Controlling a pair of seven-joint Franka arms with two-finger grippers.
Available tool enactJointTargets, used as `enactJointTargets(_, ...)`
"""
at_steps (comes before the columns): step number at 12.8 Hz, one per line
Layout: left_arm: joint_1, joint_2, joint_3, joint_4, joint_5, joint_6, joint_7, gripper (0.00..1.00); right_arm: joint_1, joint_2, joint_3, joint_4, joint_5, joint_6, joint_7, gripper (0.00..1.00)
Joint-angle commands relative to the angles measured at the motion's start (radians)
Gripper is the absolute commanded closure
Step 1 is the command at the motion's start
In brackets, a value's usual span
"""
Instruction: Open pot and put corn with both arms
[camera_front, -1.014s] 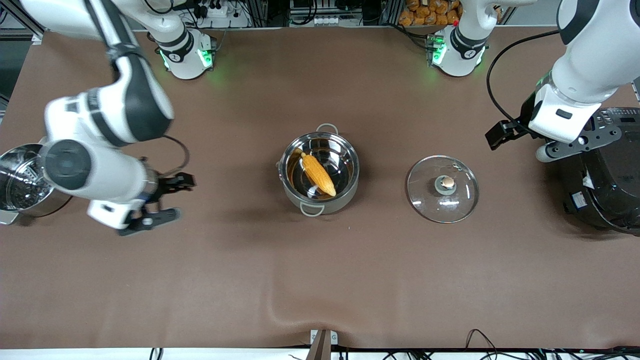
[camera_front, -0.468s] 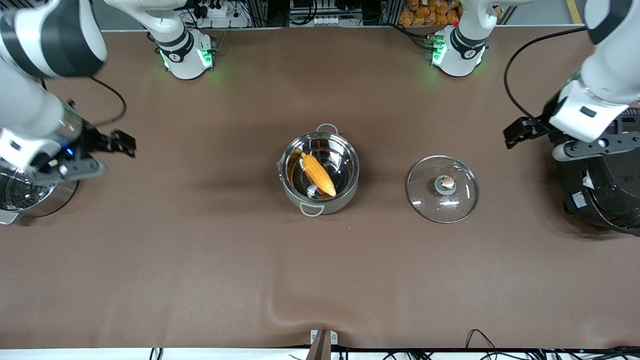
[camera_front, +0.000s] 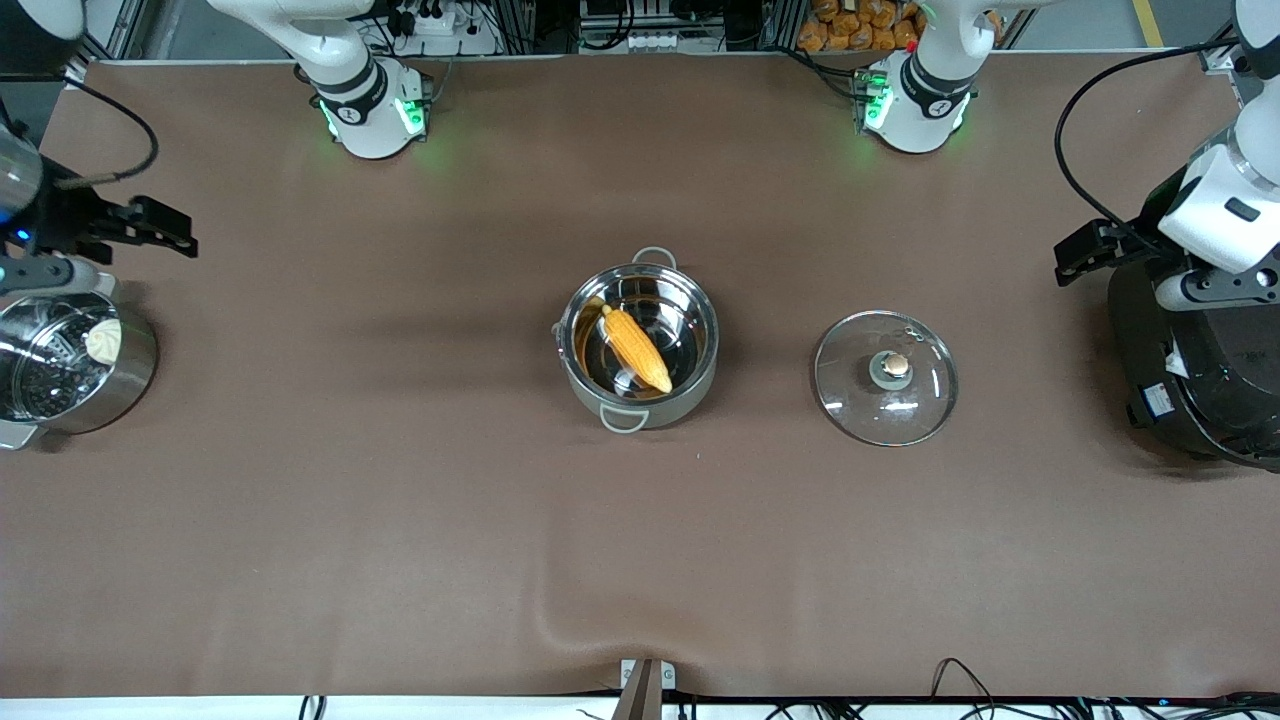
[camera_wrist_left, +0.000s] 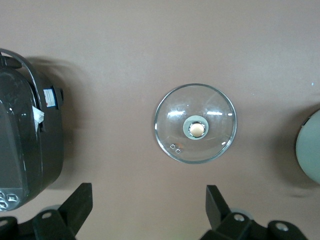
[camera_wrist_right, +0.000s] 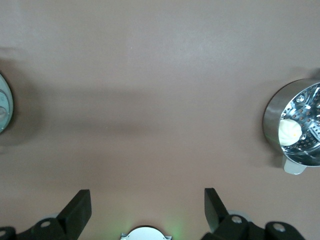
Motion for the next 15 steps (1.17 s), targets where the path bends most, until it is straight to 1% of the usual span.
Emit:
enactJointTargets(1, 0.022, -0.029, -0.021, -0.002, -0.023, -0.035, 0.008, 0.0, -0.009, -0.004, -0.002, 0.031, 0.025, -0.009, -0.017, 0.0)
enactJointTargets(2, 0.026, -0.029, -0.015, 0.004, -0.034, -0.035, 0.014, 0.0, -0.011, -0.004, -0.005, 0.054, 0.039, 0.005, -0.019, 0.0)
enactJointTargets(3, 0.032, -0.029, -0.012, 0.006, -0.067, -0.035, 0.026, 0.0, -0.014, -0.01, -0.014, 0.055, 0.053, 0.022, -0.019, 0.0)
enactJointTargets(4, 0.04, -0.034, -0.012, 0.006, -0.077, -0.035, 0.035, 0.0, -0.02, -0.019, -0.022, 0.055, 0.068, 0.043, -0.019, 0.0)
enactJointTargets(5, 0.041, -0.04, -0.012, 0.006, -0.077, -0.036, 0.064, 0.0, -0.023, -0.02, -0.022, 0.054, 0.07, 0.048, -0.019, 0.0)
enactJointTargets(7, 0.04, -0.06, 0.02, 0.002, -0.077, -0.038, 0.129, 0.0, -0.023, -0.028, -0.022, 0.049, 0.07, 0.04, -0.017, 0.0)
enactJointTargets(10, 0.04, -0.048, 0.022, 0.006, -0.077, -0.03, 0.126, 0.0, -0.043, -0.04, -0.024, 0.046, 0.07, 0.042, -0.016, 0.0)
enactJointTargets(15, 0.038, -0.049, 0.02, 0.007, -0.069, -0.032, 0.129, 0.0, -0.045, -0.042, -0.022, 0.045, 0.07, 0.043, -0.01, 0.0)
